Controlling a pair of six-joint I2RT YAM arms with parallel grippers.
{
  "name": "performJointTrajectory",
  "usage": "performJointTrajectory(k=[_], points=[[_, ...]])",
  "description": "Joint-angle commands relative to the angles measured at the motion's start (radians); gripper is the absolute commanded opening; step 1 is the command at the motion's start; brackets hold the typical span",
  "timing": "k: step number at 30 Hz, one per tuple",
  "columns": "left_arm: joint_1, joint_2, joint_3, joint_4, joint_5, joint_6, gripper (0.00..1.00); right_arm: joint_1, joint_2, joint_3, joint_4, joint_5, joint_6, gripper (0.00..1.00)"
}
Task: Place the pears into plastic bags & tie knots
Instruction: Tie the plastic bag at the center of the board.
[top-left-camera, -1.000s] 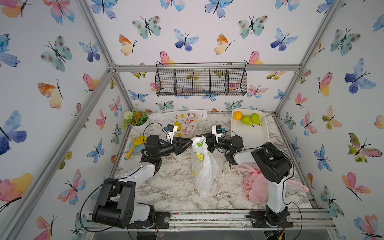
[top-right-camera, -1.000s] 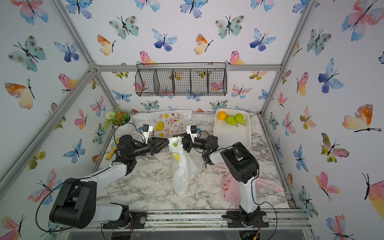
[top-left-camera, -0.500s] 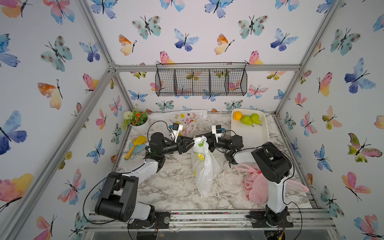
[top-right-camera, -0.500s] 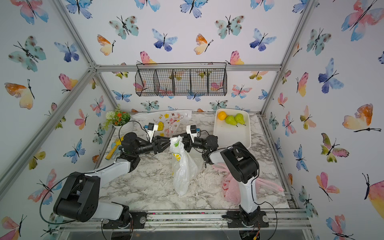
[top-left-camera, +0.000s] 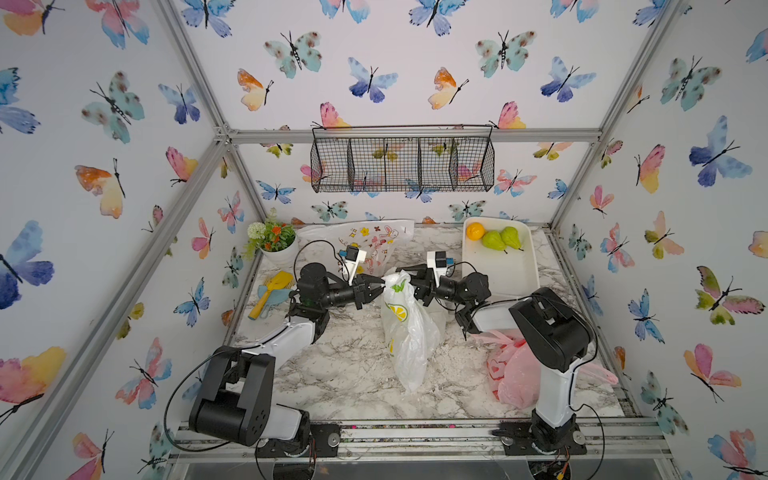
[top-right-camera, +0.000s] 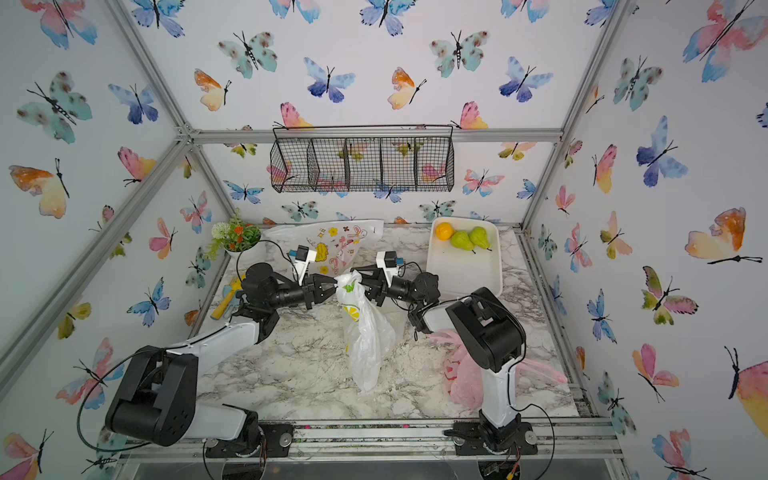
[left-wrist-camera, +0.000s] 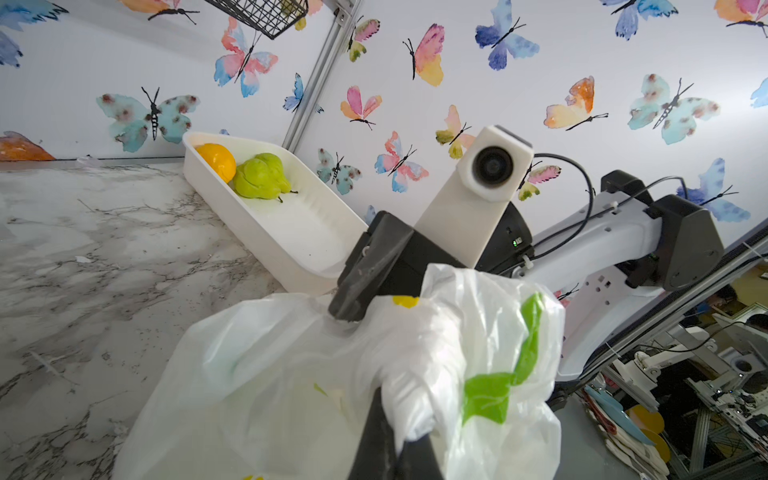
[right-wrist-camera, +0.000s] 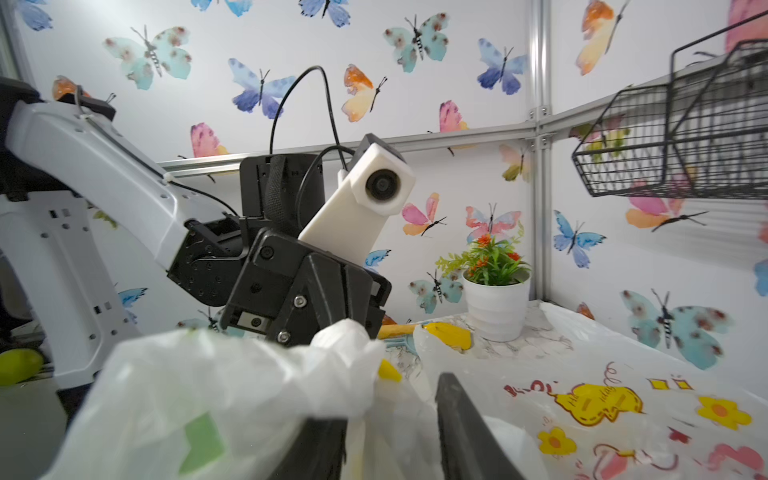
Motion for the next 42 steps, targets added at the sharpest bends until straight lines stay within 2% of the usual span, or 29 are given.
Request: performJointTrajectory(k=[1,3,5,9,12,15,17,25,29,33,36,38,41,42], points=[[0.018,-0.017,0.072,-0.233,0.023,0.164,0.00,-0.019,-0.153,-0.030,-0.318,0.155,-0.155,0.43],[0.018,-0.009,0.097,-0.297,0.026,0.204,0.00,-0.024,-0.237,-0.050,-0.548,0.222,-0.249,0.44],[0.018,-0.003,0.102,-0.287,0.029,0.199,0.00,-0.027,-0.331,-0.061,-0.767,0.246,-0.330,0.45],[0.016,0.012,0.120,-0.268,0.014,0.177,0.00,-0.026,-0.456,-0.012,-1.218,0.316,-0.367,0.45],[0.009,0.029,0.130,-0.262,-0.005,0.166,0.00,-0.024,-0.528,0.011,-1.431,0.302,-0.391,0.37],[0.000,0.040,0.127,-0.255,-0.032,0.162,0.00,0.004,-0.587,-0.002,-1.458,0.247,-0.359,0.32],[-0.016,0.044,0.121,-0.249,-0.048,0.164,0.00,0.055,-0.584,0.017,-1.455,0.266,-0.331,0.32],[-0.072,0.035,-0.007,-0.146,-0.122,0.092,0.00,0.226,-0.428,0.122,-1.328,0.364,-0.236,0.32],[-0.074,0.033,-0.108,-0.071,-0.160,0.045,0.00,0.304,-0.362,0.221,-1.385,0.493,-0.188,0.34],[-0.075,0.048,-0.179,0.043,-0.149,-0.036,0.00,0.315,-0.259,0.400,-1.557,0.652,-0.031,0.36],[-0.084,0.083,-0.224,0.188,-0.138,-0.139,0.00,0.315,-0.189,0.509,-1.640,0.654,-0.023,0.39],[-0.086,0.100,-0.237,0.260,-0.132,-0.196,0.00,0.315,-0.179,0.548,-1.703,0.617,-0.063,0.43],[-0.083,0.103,-0.236,0.264,-0.134,-0.206,0.00,0.309,-0.247,0.485,-1.689,0.522,-0.126,0.52],[-0.083,0.102,-0.229,0.239,-0.137,-0.193,0.00,0.295,-0.279,0.457,-1.682,0.454,-0.142,0.54]])
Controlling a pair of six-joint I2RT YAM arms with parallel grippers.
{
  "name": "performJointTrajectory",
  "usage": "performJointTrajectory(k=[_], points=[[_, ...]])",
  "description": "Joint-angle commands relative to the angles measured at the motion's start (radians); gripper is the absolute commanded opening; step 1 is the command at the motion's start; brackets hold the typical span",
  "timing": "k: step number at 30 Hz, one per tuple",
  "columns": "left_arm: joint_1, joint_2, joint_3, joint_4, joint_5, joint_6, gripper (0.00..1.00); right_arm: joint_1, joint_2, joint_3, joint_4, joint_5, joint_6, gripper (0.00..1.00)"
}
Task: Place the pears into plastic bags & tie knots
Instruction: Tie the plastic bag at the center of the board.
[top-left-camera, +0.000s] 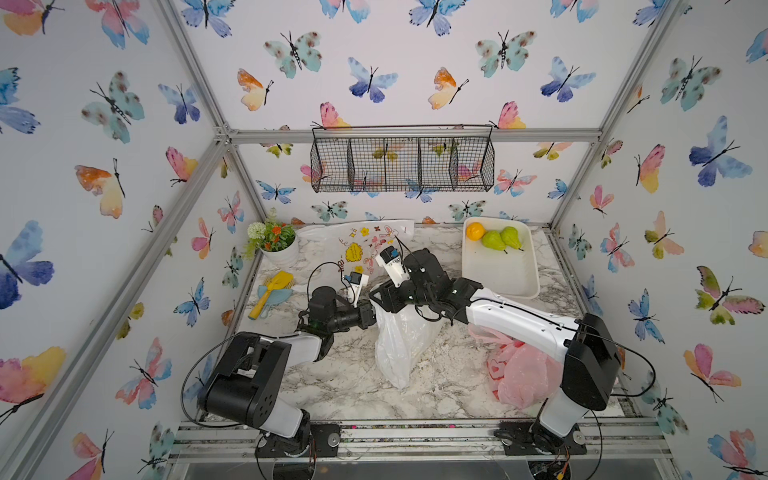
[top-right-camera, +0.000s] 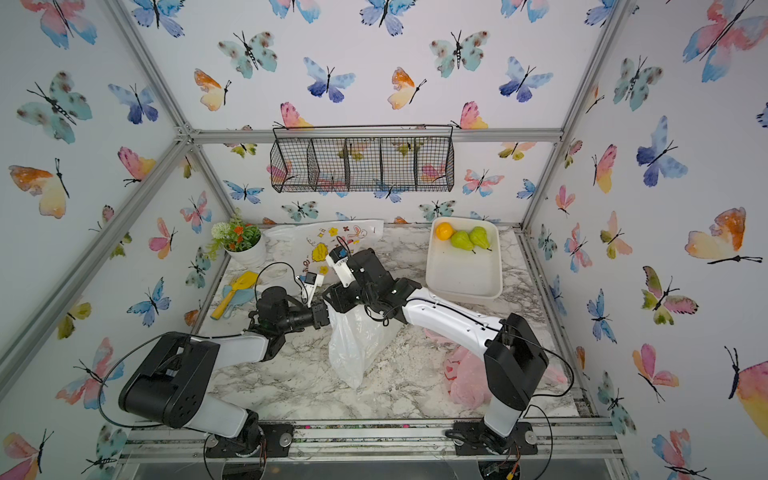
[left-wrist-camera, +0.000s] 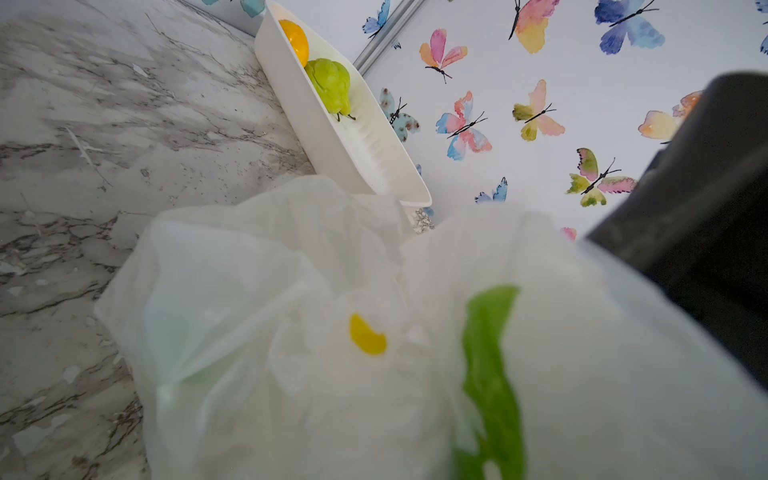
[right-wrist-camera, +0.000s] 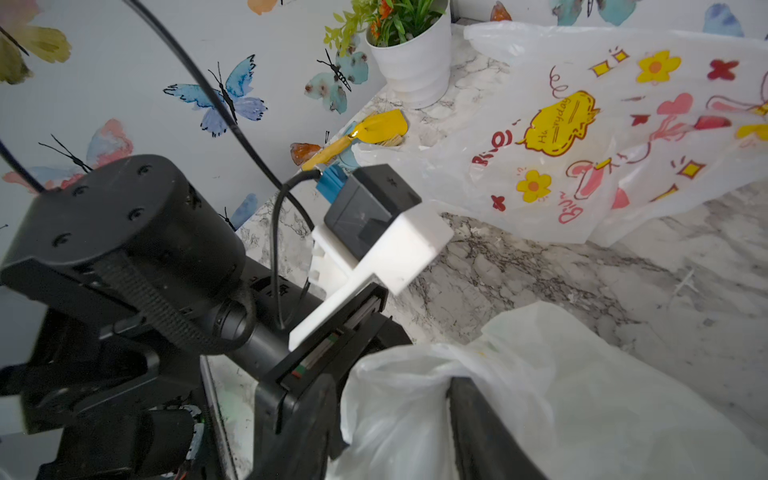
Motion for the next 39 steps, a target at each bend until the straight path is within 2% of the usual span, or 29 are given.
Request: performJointTrajectory(k=[1,3,5,8,9,11,15,20,22,24,29,32,34,39], points=[[-0.004,0.002,0.016,0.047,0.012,-0.027,0.00,-0.041,-0.098,-0.057,-0.063,-0.166,-0.052,0.56],[-0.002,0.003,0.028,0.037,0.014,-0.021,0.00,-0.109,-0.159,-0.080,-0.098,-0.219,-0.052,0.56],[-0.003,0.008,0.043,0.029,0.016,-0.020,0.00,-0.200,-0.228,-0.134,-0.088,-0.209,-0.031,0.53],[-0.002,0.017,0.063,0.006,0.023,-0.007,0.00,-0.281,-0.261,-0.183,-0.132,-0.099,-0.069,0.31],[-0.002,0.021,0.074,-0.005,0.026,-0.003,0.00,-0.281,-0.245,-0.183,-0.163,-0.059,-0.094,0.27],[-0.004,0.031,0.088,-0.010,0.036,-0.003,0.00,-0.281,-0.216,-0.180,-0.195,-0.077,-0.111,0.26],[-0.007,0.056,0.108,-0.018,0.044,-0.003,0.00,-0.263,-0.231,-0.265,-0.043,-0.205,-0.040,0.25],[-0.026,0.062,0.107,-0.008,0.015,-0.013,0.00,-0.164,-0.203,-0.266,0.043,-0.263,0.015,0.24],[-0.037,0.063,0.094,0.047,-0.011,-0.056,0.00,-0.125,-0.182,-0.270,0.087,-0.259,0.054,0.26],[-0.055,0.073,0.078,0.151,-0.031,-0.139,0.00,-0.096,-0.163,-0.278,0.129,-0.249,0.088,0.32],[-0.097,0.111,0.064,0.377,-0.058,-0.317,0.00,-0.074,-0.176,-0.300,0.153,-0.139,0.125,0.42],[-0.111,0.121,0.056,0.389,-0.052,-0.329,0.00,-0.075,-0.203,-0.289,0.094,-0.092,0.062,0.51],[-0.114,0.126,0.043,0.398,-0.050,-0.335,0.00,-0.087,-0.194,-0.245,-0.022,-0.082,-0.009,0.57],[-0.114,0.129,0.050,0.402,-0.040,-0.349,0.00,-0.166,-0.235,-0.236,-0.162,-0.134,-0.097,0.56]])
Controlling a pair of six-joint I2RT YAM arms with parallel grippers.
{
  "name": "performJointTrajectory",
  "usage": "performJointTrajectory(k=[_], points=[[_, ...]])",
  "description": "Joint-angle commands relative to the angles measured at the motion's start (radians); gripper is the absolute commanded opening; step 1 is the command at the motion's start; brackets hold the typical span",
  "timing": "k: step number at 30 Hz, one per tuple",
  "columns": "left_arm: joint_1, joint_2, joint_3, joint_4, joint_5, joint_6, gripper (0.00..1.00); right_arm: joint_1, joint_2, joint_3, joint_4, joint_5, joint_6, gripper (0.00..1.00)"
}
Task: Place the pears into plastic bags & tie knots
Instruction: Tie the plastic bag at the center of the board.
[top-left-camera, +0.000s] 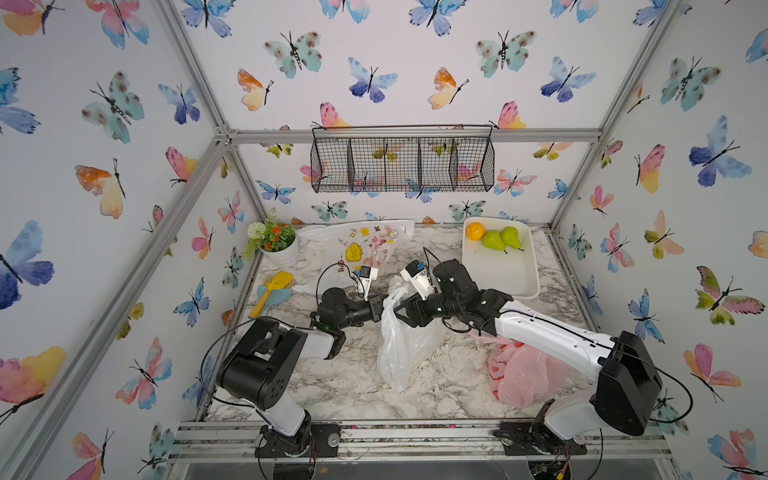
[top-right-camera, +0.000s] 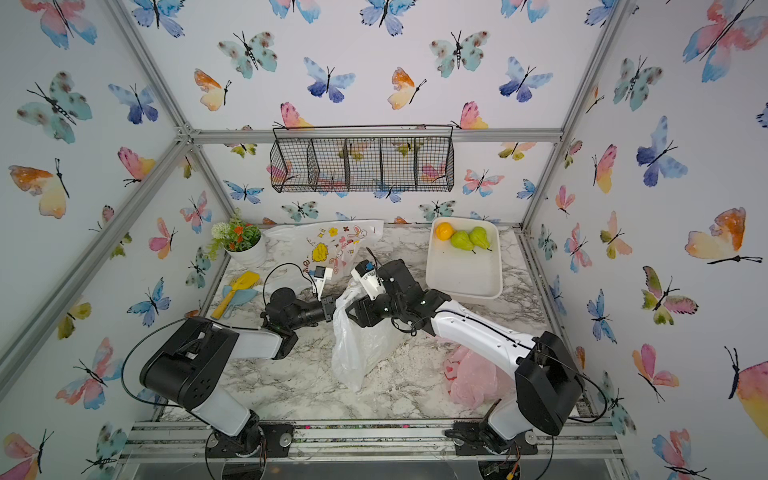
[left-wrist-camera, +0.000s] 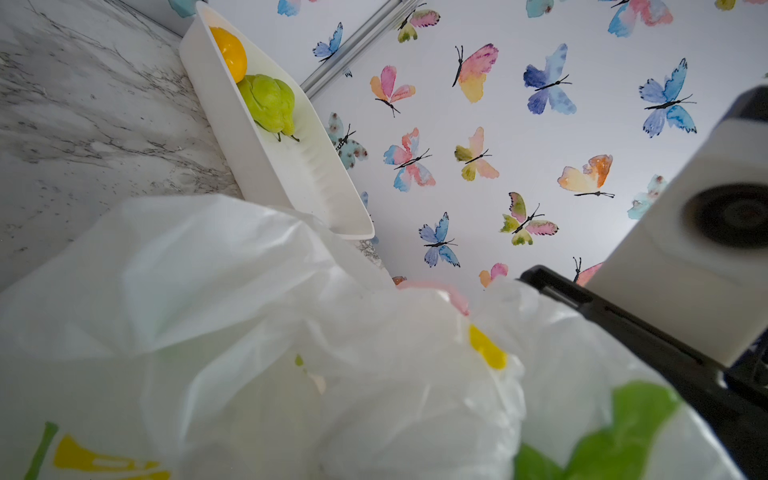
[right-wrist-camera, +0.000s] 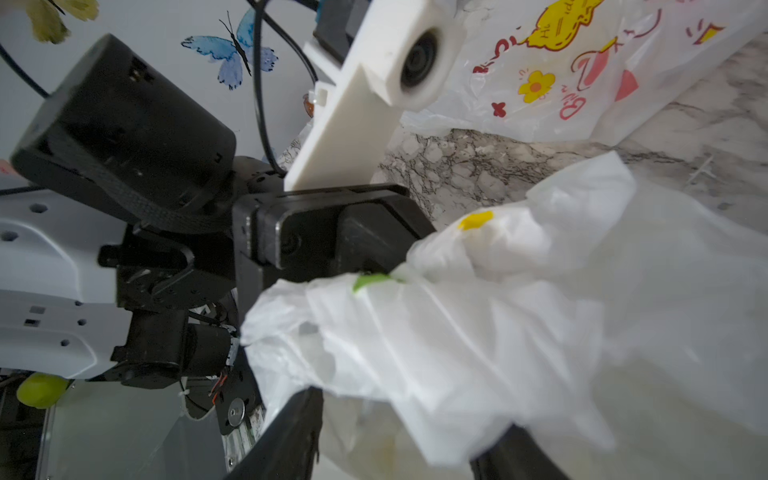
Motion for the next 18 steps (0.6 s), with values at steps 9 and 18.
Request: performJointTrajectory(k=[9,18], points=[[-0.022,0.017,0.025,0.045,0.009,-0.017,0.00,-0.152,-0.118,-0.046,-0.068,-0.110,-0.059,0.37],[-0.027,0.014,0.035,0.023,0.011,-0.009,0.00,-0.169,-0.118,-0.075,-0.022,-0.132,-0.039,0.35]])
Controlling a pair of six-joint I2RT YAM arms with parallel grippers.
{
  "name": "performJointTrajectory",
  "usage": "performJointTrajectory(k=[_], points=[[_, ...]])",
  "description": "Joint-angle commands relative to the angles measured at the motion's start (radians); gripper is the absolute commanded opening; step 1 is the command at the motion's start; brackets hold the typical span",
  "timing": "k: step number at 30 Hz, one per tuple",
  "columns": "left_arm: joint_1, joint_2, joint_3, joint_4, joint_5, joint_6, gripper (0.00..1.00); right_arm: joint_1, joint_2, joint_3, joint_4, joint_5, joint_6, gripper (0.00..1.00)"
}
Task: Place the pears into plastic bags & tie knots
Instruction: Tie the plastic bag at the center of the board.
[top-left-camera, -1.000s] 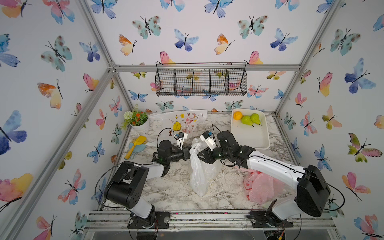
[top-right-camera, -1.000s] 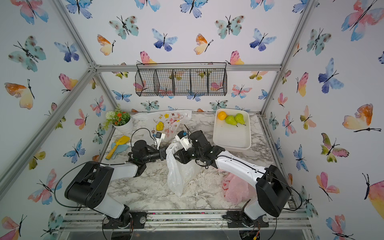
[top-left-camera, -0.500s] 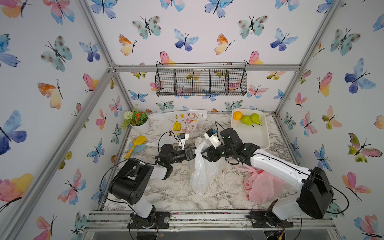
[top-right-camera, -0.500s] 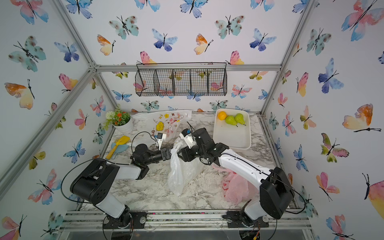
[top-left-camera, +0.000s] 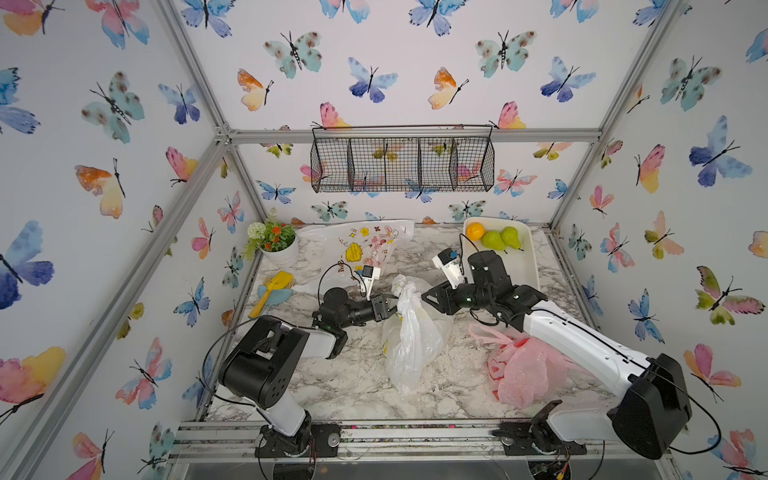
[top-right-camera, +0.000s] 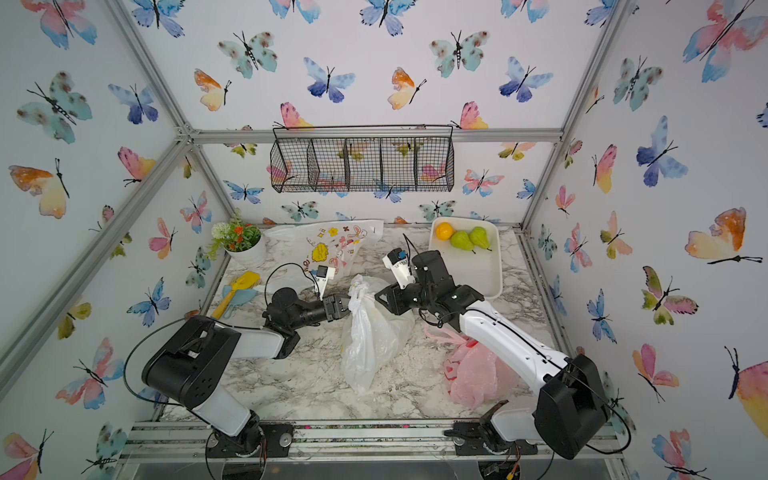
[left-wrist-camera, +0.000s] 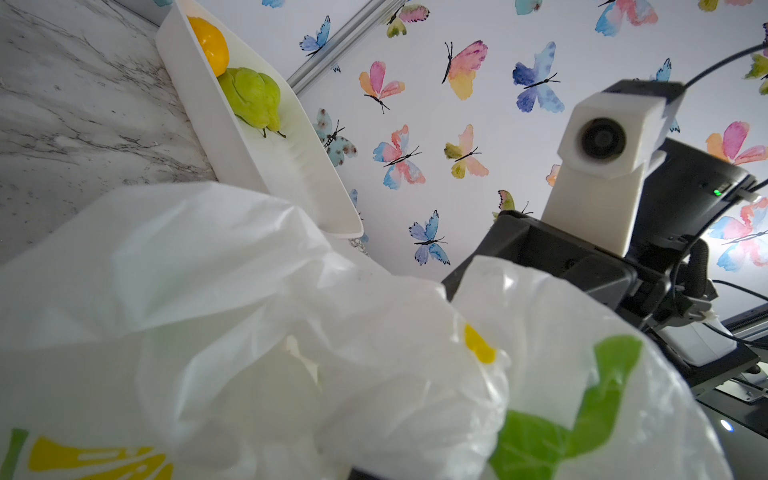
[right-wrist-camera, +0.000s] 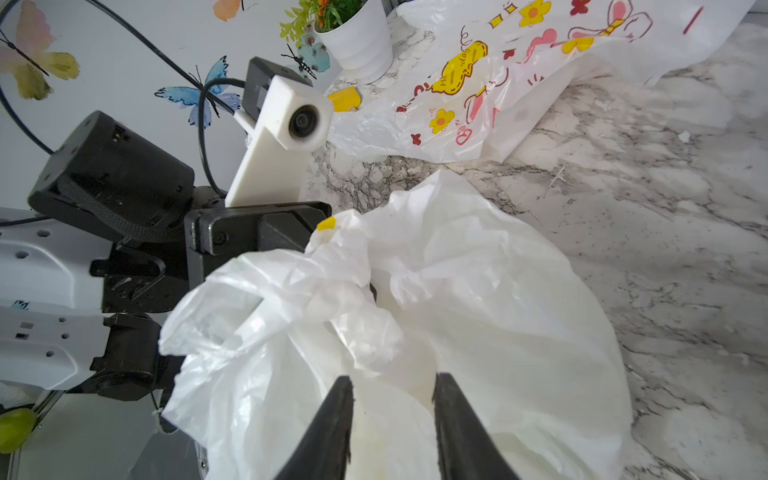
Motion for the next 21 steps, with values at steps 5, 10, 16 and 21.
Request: performJointTrajectory(k=[5,10,16,21], points=[[-0.016,0.006,0.031,0.001,0.012,0.010,0.00,-0.002,0.045,-0.008,0.044,-0.060,-0.001,0.36],[-0.015,0.006,0.033,-0.007,0.015,0.015,0.00,0.005,0.061,0.007,0.045,-0.093,-0.011,0.37],[-0.019,0.008,0.036,-0.007,0.016,0.017,0.00,0.029,0.089,0.026,0.061,-0.098,-0.007,0.44],[-0.021,0.007,0.041,-0.004,0.027,0.019,0.00,0.034,0.133,0.055,0.081,-0.087,-0.002,0.43]])
